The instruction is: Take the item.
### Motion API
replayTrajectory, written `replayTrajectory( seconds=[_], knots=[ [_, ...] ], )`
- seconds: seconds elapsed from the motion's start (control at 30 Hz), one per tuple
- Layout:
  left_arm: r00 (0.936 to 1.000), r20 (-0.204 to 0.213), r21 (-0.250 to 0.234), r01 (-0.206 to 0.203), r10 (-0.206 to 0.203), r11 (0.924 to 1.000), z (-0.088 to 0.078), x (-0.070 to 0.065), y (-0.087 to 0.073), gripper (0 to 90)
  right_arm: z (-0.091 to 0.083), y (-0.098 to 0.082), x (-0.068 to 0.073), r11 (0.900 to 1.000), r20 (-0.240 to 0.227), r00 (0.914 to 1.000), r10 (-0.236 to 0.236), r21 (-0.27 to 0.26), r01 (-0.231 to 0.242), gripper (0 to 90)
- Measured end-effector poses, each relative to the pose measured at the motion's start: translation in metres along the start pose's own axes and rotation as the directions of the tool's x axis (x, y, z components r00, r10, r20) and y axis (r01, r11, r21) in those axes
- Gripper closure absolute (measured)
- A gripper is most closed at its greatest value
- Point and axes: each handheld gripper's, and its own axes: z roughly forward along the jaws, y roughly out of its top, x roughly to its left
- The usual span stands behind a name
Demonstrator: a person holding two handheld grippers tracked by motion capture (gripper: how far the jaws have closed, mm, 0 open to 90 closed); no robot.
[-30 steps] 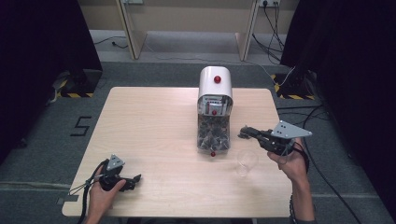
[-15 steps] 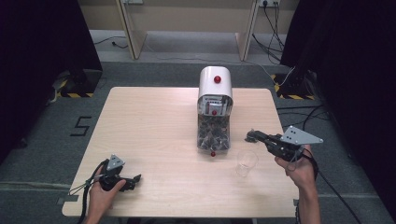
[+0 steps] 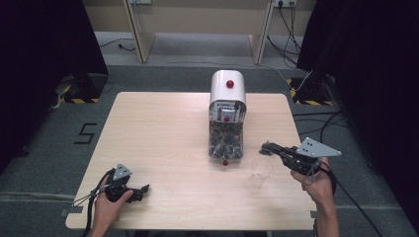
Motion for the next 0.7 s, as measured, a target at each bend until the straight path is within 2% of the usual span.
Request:
replayTrajectory(
  seconds=[0.7],
  knots=[
    [1.0, 0.0, 0.0, -0.002, 0.002, 1.0, 0.0, 0.0, 0.0, 0.0, -0.007, -0.012, 0.006, 1.0, -0.002, 0.9999, 0.013, 0.019, -0.013, 90.0]
  ],
)
